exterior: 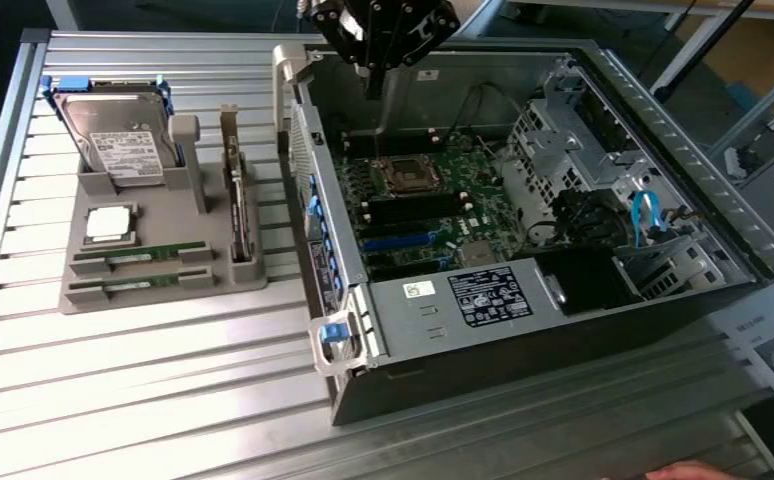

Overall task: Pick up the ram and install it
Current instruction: 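Reach for the ram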

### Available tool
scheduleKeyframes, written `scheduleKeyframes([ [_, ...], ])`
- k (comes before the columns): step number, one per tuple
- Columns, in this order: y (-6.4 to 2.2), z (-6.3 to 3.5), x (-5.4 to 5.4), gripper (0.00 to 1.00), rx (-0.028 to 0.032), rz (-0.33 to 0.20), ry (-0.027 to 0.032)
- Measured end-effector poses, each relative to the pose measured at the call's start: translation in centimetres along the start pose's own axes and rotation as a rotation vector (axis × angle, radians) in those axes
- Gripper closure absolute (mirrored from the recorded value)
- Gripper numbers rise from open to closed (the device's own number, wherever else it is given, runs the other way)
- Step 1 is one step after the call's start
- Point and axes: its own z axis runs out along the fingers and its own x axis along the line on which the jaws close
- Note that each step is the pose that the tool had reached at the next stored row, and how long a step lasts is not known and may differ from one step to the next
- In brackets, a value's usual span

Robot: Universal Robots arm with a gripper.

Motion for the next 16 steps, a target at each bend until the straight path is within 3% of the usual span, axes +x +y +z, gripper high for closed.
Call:
scheduleKeyframes([
  [16,-0.23,-0.08,3.0,0.9,0.0,0.0,-0.0003],
])
